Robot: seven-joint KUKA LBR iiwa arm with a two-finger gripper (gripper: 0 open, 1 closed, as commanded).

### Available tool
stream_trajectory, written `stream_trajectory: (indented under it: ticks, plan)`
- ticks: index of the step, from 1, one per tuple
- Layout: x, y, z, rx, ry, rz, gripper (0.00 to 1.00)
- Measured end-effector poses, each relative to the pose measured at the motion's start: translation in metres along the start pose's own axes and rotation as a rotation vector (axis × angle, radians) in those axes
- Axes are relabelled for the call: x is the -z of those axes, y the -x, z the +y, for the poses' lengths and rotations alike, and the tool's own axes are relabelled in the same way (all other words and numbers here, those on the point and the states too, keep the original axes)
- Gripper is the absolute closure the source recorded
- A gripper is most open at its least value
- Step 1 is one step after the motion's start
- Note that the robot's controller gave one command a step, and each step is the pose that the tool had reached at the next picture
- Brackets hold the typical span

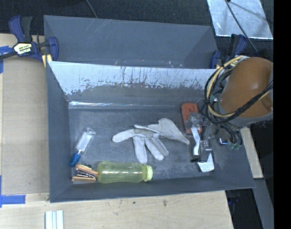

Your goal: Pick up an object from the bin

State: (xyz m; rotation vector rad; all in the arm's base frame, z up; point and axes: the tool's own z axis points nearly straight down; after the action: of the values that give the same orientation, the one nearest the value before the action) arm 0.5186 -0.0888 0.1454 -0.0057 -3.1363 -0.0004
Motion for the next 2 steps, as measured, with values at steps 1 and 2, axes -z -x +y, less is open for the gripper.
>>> stream_trajectory:
  ticks: [1,2]
  plan:
    - [0.005,0.002,0.0,0.002,-0.001,-0.008,0.0]
    - [-0.034,0.015,0.01,0.035,-0.003,-0.017,0.0]
